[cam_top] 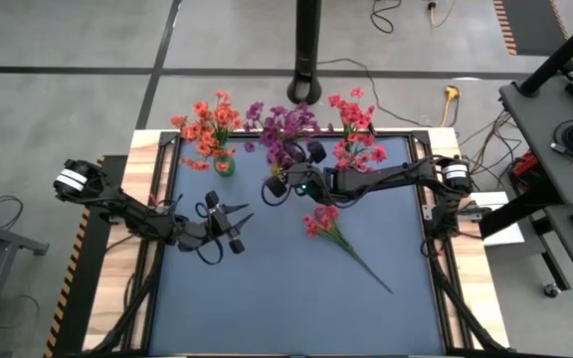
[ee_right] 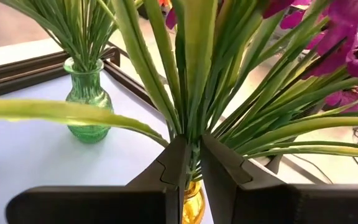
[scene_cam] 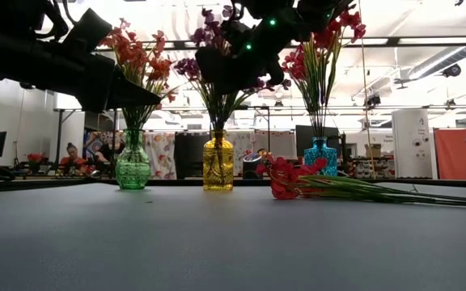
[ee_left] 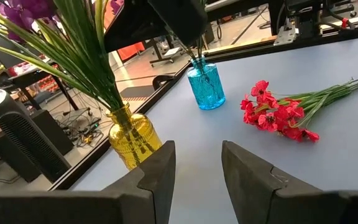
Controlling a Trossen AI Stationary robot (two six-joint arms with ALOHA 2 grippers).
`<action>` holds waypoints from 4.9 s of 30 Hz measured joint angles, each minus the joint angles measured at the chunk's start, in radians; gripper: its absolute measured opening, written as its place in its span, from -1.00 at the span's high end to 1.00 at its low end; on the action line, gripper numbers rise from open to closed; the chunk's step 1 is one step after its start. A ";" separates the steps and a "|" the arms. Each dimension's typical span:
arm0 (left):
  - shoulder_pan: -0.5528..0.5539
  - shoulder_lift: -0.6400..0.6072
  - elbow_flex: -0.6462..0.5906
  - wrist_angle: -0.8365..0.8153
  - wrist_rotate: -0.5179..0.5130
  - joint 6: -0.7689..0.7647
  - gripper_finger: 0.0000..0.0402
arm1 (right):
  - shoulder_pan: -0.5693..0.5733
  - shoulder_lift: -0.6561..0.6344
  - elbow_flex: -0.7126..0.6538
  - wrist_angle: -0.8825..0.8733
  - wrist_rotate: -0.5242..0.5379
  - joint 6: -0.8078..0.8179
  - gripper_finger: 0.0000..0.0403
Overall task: Sort flowers into vase by color
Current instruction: Put the violet flowers into the yellow vase, then put the pink flowers into the blue vase
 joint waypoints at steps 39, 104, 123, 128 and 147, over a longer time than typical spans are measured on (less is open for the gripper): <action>0.000 -0.001 0.015 0.006 0.000 0.002 0.42 | 0.132 -0.140 0.001 -0.114 0.036 -0.071 -0.04; -0.273 0.000 0.377 -0.808 -0.036 -0.297 0.42 | 0.494 -0.226 -0.571 -0.491 -0.173 0.712 -0.50; -0.273 0.000 0.362 -0.807 -0.036 -0.323 0.42 | 0.470 -0.157 -0.584 -0.402 -0.207 0.701 -0.21; -0.273 0.000 0.361 -0.807 -0.036 -0.326 0.42 | 0.470 -0.142 -0.583 -0.387 -0.200 0.702 -0.04; -0.273 0.000 0.360 -0.806 -0.035 -0.333 0.42 | 0.466 -0.206 -0.566 -0.366 -0.188 0.659 0.88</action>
